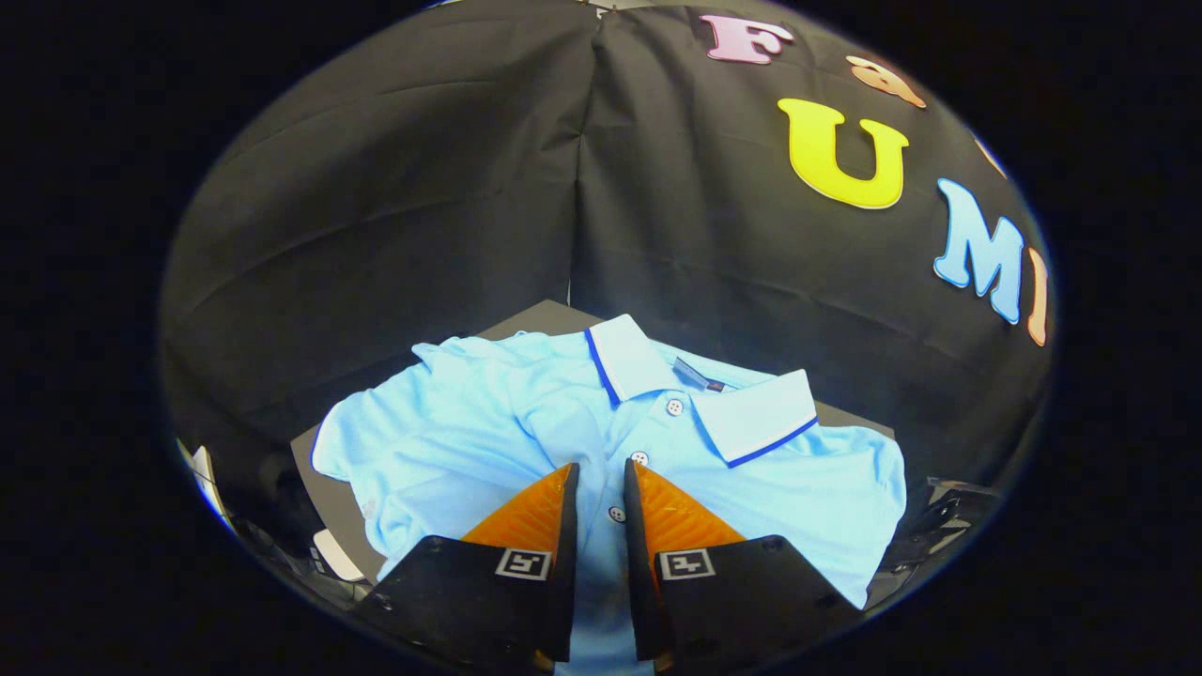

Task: Put the clothes into the washing machine and then close the washing machine lid.

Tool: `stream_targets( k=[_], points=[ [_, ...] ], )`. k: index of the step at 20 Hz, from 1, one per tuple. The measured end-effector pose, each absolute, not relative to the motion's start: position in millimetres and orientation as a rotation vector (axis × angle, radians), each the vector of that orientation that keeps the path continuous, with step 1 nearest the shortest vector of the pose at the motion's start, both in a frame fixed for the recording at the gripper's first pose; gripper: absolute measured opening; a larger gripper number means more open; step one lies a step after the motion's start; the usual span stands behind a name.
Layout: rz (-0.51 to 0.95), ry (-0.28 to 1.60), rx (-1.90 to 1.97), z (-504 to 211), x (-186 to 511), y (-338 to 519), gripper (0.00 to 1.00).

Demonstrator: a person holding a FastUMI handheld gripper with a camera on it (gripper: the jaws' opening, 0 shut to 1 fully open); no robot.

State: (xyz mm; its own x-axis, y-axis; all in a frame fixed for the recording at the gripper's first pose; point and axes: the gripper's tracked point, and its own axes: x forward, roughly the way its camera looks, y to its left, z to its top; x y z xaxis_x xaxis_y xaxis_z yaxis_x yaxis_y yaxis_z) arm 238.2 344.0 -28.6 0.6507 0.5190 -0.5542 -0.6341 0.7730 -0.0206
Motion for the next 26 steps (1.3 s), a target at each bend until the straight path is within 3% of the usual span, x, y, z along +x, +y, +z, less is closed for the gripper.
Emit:
stream_targets(
  k=[2, 3, 14, 26],
  points=[
    [0.670, 0.551, -0.231, -25, 238, 343, 0.28],
    [0.674, 0.562, -0.226, -29, 236, 341, 0.07],
    [0.748, 0.460, 0.041, 35, 230, 327, 0.06],
    [0.684, 0.297, 0.040, 81, 229, 251, 0.06]
  ],
)
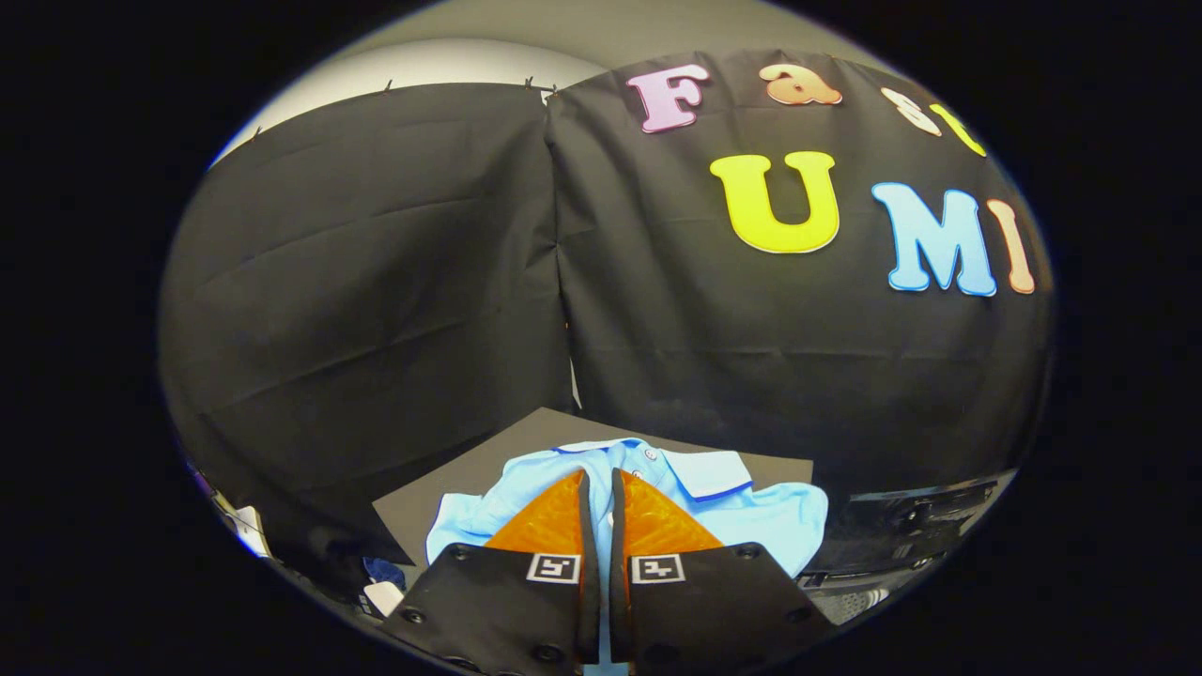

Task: Put the clothes into the washing machine and then close the washing machine lid.

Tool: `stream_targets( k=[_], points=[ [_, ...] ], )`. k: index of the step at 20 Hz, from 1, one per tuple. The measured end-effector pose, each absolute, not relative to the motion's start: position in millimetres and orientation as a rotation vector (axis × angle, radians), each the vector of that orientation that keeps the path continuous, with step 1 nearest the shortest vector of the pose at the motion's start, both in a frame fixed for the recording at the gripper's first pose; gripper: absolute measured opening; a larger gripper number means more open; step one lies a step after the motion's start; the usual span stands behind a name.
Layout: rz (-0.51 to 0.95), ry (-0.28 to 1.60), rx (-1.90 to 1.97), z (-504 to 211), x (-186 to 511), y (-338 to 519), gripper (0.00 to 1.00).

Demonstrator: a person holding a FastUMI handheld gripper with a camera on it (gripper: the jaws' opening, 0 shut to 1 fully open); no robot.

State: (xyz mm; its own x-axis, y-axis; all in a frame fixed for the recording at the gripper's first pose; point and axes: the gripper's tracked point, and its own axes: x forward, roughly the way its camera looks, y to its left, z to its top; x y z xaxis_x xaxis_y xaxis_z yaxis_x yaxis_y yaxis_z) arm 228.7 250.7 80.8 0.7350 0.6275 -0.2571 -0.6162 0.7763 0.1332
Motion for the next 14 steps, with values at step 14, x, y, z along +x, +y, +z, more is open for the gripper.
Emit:
stream_targets(
  k=[14],
  points=[
    [0.530, 0.267, 0.063, 84, 245, 143, 0.06]
  ],
)
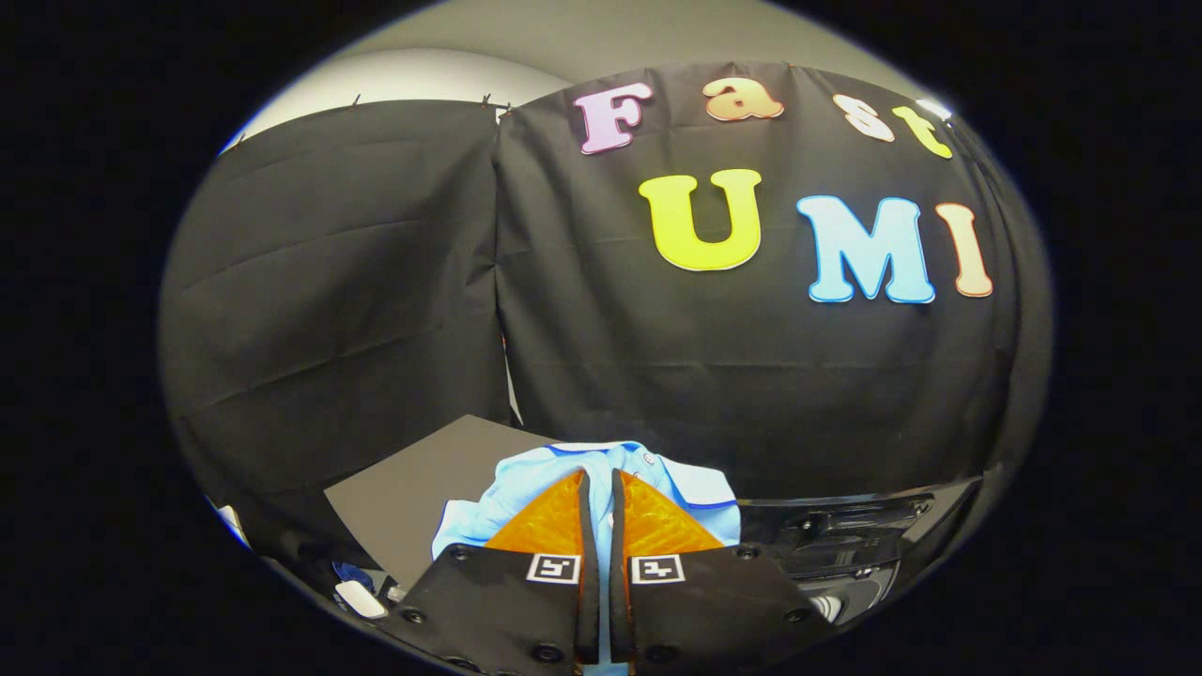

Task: Put the clothes into the washing machine and then close the washing machine lid.

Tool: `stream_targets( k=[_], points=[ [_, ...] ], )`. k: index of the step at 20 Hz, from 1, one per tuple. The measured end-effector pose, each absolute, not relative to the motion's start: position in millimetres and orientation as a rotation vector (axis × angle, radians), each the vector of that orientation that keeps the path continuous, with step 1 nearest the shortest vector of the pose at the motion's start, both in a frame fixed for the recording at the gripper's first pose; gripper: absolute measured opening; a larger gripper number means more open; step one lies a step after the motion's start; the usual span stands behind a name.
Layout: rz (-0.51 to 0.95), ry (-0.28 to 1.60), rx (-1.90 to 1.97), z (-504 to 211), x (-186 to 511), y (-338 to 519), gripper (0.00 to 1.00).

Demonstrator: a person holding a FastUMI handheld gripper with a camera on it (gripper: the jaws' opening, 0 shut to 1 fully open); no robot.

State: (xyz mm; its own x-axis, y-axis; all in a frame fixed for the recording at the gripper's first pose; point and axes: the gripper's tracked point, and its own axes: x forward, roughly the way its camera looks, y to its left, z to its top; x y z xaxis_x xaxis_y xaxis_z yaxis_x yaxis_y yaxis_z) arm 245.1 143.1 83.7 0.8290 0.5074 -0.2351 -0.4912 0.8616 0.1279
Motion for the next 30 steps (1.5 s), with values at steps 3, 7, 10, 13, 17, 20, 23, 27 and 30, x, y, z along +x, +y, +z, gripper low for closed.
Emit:
stream_targets(
  k=[3, 7, 10, 13, 17, 20, 23, 27, 30],
  points=[
    [0.507, 0.257, 0.076, 87, 244, 121, 0.06],
    [0.458, 0.240, 0.059, 88, 243, 89, 0.06],
    [0.425, 0.245, 0.057, 87, 243, 68, 0.06],
    [0.389, 0.246, 0.054, 85, 244, 49, 0.06],
    [0.335, 0.270, 0.043, 71, 245, 20, 0.06],
    [0.294, 0.297, 0.024, 54, 246, -2, 0.06],
    [0.260, 0.323, 0.040, 39, 246, -20, 0.06],
    [0.221, 0.354, 0.026, 19, 246, -39, 0.06],
    [0.197, 0.368, -0.014, 0, 249, -49, 0.06]
  ],
)
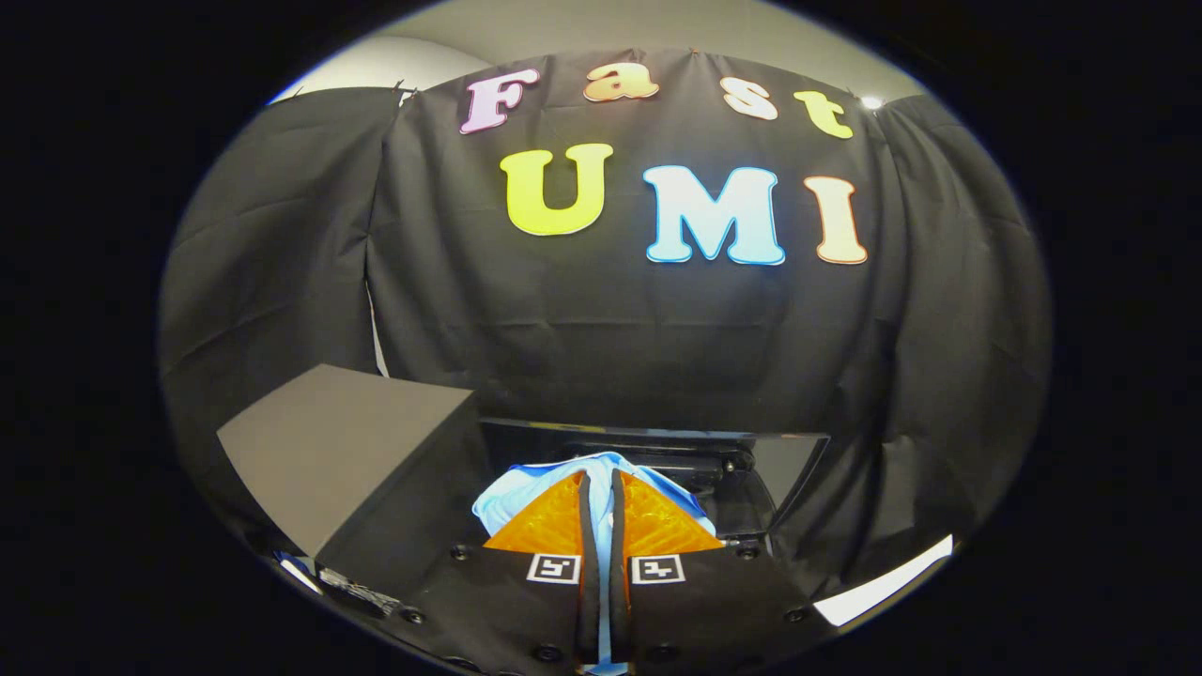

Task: Put the clothes into the washing machine and then close the washing machine lid.

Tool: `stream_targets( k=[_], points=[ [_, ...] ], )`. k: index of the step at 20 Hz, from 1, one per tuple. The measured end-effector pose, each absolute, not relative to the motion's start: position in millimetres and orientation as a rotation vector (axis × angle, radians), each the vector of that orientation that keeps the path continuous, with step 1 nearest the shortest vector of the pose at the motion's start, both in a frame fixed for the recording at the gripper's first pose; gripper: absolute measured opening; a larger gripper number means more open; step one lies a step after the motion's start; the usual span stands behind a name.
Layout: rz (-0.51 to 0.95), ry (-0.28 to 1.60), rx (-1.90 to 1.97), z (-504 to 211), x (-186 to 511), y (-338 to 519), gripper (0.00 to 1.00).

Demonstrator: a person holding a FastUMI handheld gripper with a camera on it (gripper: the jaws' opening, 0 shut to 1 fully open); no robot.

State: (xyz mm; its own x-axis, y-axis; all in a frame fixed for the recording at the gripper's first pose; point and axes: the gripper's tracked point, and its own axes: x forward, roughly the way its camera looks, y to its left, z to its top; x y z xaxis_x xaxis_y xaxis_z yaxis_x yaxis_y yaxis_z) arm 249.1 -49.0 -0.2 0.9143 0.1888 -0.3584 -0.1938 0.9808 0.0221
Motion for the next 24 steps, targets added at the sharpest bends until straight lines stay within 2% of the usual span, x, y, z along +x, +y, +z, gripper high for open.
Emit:
stream_targets(
  k=[16, 24],
  points=[
    [0.136, 0.555, 0.001, -136, 255, -55, 0.06],
    [0.094, 0.709, 0.036, -192, 245, -57, 0.08]
  ],
)
